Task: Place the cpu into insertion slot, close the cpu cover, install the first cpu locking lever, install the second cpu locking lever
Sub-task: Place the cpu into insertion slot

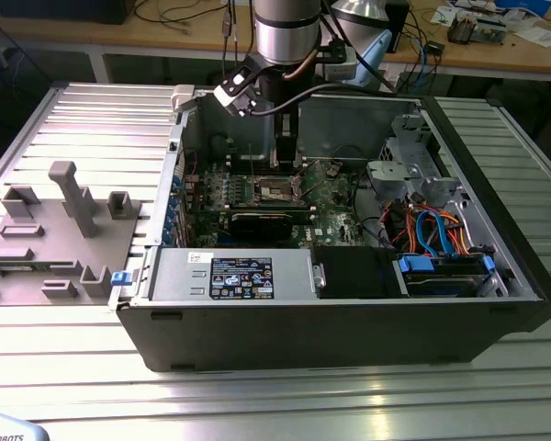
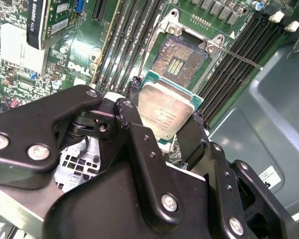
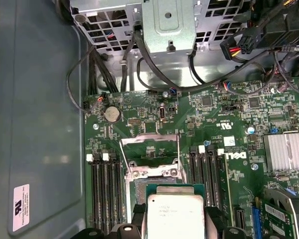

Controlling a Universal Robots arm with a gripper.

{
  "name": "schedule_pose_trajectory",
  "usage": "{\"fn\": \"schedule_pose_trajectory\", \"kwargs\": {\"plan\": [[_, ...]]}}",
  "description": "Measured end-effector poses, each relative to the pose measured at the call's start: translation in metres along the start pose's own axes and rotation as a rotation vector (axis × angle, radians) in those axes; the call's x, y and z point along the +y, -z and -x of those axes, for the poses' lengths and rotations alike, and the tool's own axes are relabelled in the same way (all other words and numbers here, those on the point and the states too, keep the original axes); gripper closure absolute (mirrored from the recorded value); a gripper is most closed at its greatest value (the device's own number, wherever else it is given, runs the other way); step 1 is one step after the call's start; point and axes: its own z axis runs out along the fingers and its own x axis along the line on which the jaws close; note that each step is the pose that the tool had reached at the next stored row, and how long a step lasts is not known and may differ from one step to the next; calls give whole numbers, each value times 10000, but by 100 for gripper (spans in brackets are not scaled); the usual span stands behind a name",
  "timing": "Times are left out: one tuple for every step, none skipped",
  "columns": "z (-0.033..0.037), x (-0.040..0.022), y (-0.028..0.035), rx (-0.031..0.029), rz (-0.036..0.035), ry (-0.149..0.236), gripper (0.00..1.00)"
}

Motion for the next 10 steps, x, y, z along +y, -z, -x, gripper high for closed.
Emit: {"fn": "schedule_pose_trajectory", "kwargs": {"plan": [[0,0,0,-4,0,-42,45],[0,0,0,-6,1,-64,45],[0,0,0,-8,2,-93,45],[0,0,0,-12,2,-138,45],[0,0,0,-17,4,-190,45],[0,0,0,-19,4,-218,45],[0,0,0,-22,5,-248,45],[0,0,0,-26,6,-296,45],[0,0,0,-32,7,-370,45],[0,0,0,-35,7,-402,45]]}}
